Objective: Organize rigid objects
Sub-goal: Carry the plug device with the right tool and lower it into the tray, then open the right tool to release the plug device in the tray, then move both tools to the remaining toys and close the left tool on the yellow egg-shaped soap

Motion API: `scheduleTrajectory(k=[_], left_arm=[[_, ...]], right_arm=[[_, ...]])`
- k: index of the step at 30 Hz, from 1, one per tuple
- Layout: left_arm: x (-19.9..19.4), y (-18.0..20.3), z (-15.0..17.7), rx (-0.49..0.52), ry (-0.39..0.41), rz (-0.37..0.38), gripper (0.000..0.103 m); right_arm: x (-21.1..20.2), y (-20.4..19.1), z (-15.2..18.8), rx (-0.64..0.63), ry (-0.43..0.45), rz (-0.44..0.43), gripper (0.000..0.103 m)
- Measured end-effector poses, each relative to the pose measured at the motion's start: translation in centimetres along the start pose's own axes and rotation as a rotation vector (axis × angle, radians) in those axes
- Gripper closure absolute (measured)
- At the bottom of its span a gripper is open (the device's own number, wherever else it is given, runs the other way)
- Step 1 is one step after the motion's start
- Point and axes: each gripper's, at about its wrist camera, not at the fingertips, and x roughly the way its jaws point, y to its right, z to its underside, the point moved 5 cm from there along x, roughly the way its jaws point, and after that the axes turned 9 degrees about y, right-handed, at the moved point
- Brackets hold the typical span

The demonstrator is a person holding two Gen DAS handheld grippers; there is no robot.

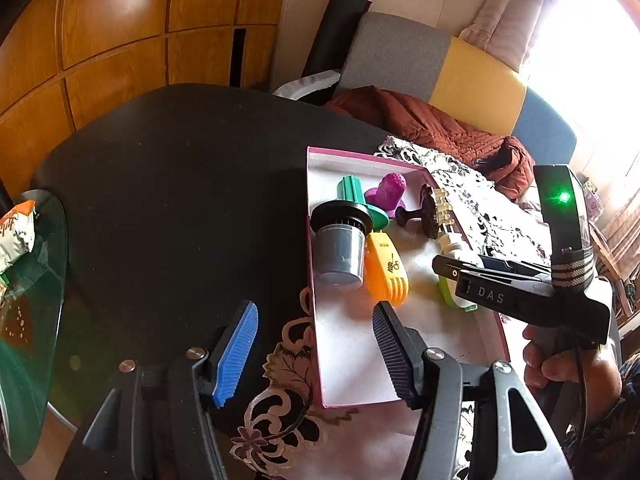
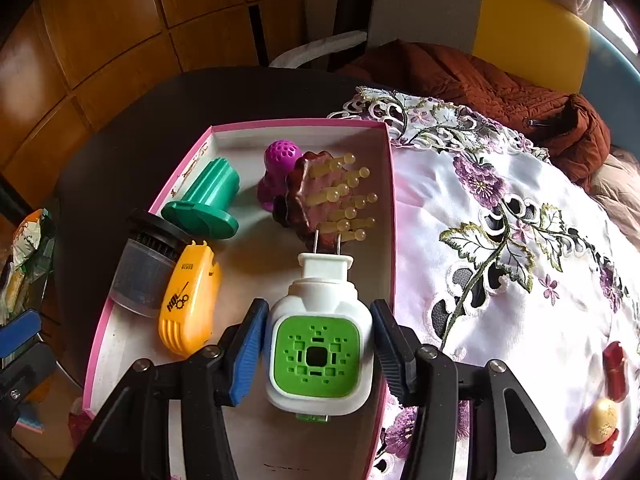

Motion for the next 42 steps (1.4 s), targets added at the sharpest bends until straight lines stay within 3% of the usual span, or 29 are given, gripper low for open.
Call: scheduleTrajectory(k=[9, 25, 34, 42], left_arm=[[-0.6, 0.3, -0.1, 0.01, 0.009, 0.002, 0.042], [-1.7, 2.1, 0.0, 0.059, 0.021, 0.024, 0.042], [-2.0, 3.8, 0.1, 0.102, 0.022, 0.045, 0.042], [-2.1, 5.8, 0.1, 0.144, 0.026, 0.07, 0.042]], right_arm=[[-2.1, -0.4, 0.1, 0.022, 0.043, -0.028, 0.034], [-8.4, 2.8, 0.1, 0.062, 0.166, 0.003, 0.026], [-11.7, 9.2, 1.6, 0.14, 0.197, 0.094, 0.024], [-15.5, 17.9, 3.8, 0.232, 0.222, 0.245, 0.022]])
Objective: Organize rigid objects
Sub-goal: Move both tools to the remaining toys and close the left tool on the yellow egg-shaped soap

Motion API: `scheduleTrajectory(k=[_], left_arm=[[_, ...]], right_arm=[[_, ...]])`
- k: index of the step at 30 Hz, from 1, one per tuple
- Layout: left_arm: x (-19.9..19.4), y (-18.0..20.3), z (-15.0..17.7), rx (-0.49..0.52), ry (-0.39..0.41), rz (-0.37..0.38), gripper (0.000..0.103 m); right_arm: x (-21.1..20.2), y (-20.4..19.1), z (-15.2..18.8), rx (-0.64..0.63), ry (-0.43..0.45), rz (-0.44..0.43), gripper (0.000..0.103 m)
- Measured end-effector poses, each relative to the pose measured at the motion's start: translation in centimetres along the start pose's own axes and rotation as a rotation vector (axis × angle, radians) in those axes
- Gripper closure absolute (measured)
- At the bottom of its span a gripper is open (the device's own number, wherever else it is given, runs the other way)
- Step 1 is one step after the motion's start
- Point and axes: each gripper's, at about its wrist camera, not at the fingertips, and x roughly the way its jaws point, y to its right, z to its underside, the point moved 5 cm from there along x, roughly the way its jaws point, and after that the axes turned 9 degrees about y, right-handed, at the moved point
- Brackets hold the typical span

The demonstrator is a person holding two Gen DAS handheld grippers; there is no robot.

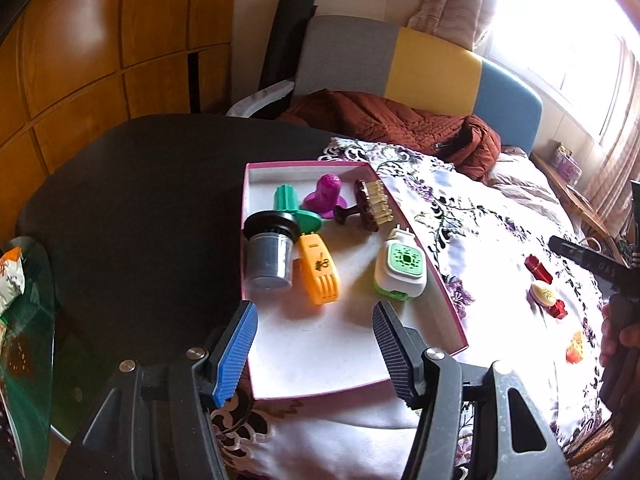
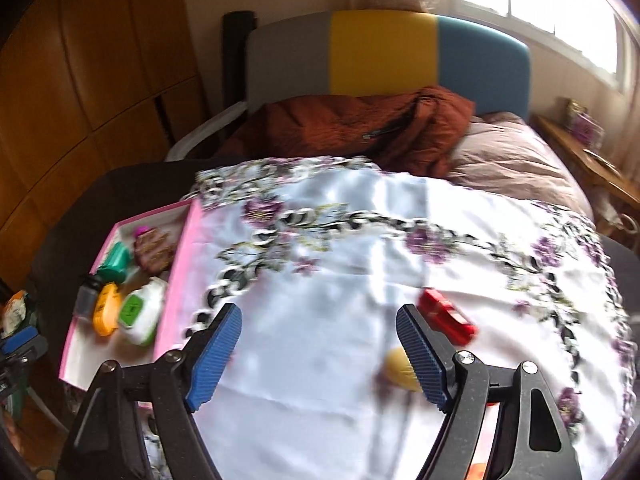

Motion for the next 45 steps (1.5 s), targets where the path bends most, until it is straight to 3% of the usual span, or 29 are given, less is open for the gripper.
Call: scheduleTrajectory(k=[6, 13, 19, 26, 35, 40, 43, 45], left_arm=[[0.3, 2.5, -0.7, 0.044, -0.001, 0.049, 0.042], [1.2, 7.6, -1.5, 0.127, -0.006, 0.122, 0.042], [3.4, 13.3, -0.5, 0.2, -0.088, 0.233, 0.042], [5.3, 20.9, 1.5, 0.381, -0.165, 0.361, 0.042], [7.8, 30.1, 2.4, 0.613, -0.19, 0.524, 0.042], [10.0, 33.8, 2.7, 0.731, -0.199, 0.57, 0.042], [11.3, 35.7, 3.5, 0.796, -0.228, 0.598, 0.032], [12.2, 36.6, 3.9, 0.845, -0.233, 0.592, 0.032]], right_arm=[[-1.3, 8.8, 0.0, 0.095, 0.036, 0.167, 0.019], [-1.8, 18.6, 3.1, 0.373, 0.022, 0.395, 0.019], [-2.7, 20.4, 3.6, 0.494, 0.05, 0.387, 0.018], [-2.6, 21.1, 4.1, 0.567, 0.03, 0.363, 0.017], [-2.3, 21.4, 4.3, 0.591, 0.009, 0.347, 0.016], [-2.1, 21.6, 4.4, 0.606, 0.005, 0.34, 0.015], [-2.0, 21.8, 4.4, 0.619, 0.004, 0.331, 0.015], [-2.0, 21.9, 4.4, 0.628, 0.007, 0.326, 0.015]])
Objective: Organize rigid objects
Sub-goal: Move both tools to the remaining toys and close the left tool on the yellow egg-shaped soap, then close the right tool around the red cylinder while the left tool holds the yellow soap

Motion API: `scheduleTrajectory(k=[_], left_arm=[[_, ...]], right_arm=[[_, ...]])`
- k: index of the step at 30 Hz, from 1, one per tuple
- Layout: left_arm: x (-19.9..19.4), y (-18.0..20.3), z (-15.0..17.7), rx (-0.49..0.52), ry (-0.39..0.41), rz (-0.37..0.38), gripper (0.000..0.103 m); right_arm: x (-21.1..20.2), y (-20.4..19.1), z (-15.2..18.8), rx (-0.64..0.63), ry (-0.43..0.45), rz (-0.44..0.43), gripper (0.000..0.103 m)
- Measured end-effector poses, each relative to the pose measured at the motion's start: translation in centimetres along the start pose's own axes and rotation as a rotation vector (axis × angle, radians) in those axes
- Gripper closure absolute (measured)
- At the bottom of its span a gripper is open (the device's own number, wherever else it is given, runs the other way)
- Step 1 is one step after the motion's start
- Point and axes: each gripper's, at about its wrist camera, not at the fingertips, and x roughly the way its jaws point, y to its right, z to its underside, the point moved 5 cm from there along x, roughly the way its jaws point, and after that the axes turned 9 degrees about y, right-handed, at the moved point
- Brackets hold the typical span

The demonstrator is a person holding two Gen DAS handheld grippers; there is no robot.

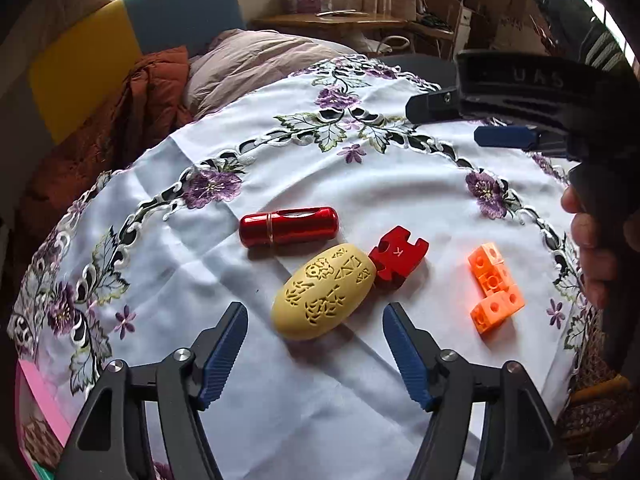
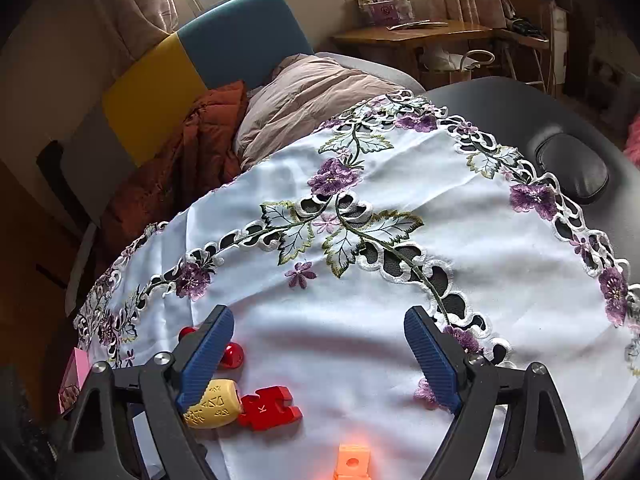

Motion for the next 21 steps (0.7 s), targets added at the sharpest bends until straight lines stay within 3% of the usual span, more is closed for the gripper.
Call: scheduleTrajectory(k=[9, 10, 11, 13, 21], left_arm=[[3.7, 0.9, -0.7, 0.146, -0.042, 0.021, 0.032], [4.1, 0.9, -0.7, 0.142, -0.048, 0.028, 0.036], [4.4, 0.8, -0.6, 0.126, -0.053, 0.042, 0.051], [4.7, 0.4, -0.6, 0.062, -0.041, 0.066, 0.059], [-0.1, -1.8, 2.3, -0.177, 0.036, -0.006, 0.059]], right_arm=[[0.2, 0.4, -0.2, 0.042, -0.01, -0.012, 0.015], [0.3, 0.5, -0.2, 0.043, -0.009, -0.009, 0.015], [0.3, 0.5, -0.2, 0.044, -0.01, -0.011, 0.015], [0.4, 0.6, -0.2, 0.044, -0.012, -0.012, 0.015], [0.5, 0.3, -0.1, 0.021, -0.019, -0.016, 0.015]])
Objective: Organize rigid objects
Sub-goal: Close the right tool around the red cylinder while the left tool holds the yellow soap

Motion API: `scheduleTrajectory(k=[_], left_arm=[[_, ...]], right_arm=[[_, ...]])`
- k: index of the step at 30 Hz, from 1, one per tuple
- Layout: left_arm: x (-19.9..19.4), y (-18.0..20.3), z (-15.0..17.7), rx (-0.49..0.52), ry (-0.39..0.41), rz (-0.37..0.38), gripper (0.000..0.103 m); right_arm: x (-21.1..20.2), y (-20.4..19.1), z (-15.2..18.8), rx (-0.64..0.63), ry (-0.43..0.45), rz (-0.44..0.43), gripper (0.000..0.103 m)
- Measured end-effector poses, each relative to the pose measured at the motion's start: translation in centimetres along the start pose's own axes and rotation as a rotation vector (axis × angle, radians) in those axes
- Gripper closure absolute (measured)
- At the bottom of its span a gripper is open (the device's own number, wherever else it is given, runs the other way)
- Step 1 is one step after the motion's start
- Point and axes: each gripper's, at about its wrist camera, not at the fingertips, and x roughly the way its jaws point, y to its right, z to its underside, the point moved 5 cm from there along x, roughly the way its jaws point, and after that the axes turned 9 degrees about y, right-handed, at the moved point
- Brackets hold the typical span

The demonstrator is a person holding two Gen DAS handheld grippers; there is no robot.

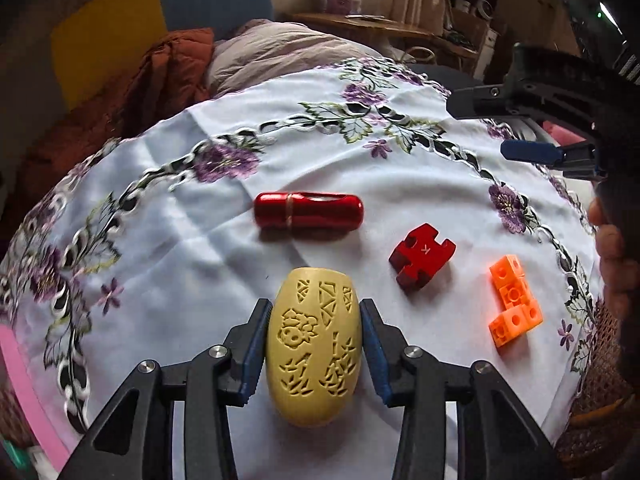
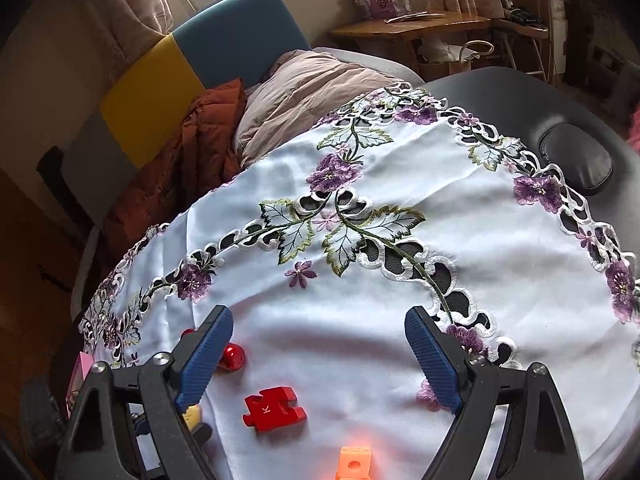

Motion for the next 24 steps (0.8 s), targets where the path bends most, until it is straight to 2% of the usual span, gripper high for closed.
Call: scheduleTrajectory(k=[3, 8, 9, 13, 18, 24], left_arm=[[-2.5, -1.3, 2.5, -0.109, 0.009, -0.041, 0.059], [-3.7, -3.0, 6.6, -0.2, 0.011, -0.116, 0.059], [-3.9, -3.0, 6.8, -0.197, 0.042, -0.119, 0.059], [-3.5, -2.5, 6.8, -0.168, 0.058, -0.154, 0.06], [-3.5, -2.6, 6.7, -0.183, 0.083, -0.154, 0.06], [-3.6, -2.6, 6.8, -0.19, 0.102, -0.162, 0.06]], right_arm=[[0.1, -0.4, 0.3, -0.019, -0.012, -0.01, 0.015], [0.5, -1.7, 1.2, -0.085, -0.039, -0.032, 0.015], [0.6, -2.1, 1.4, -0.103, -0.044, -0.04, 0.015], [0.7, -3.8, 2.5, -0.184, -0.067, -0.079, 0.016], [0.7, -6.7, 4.2, -0.291, -0.109, -0.17, 0.022], [2.5, -11.2, 5.5, -0.529, -0.159, -0.185, 0.026]])
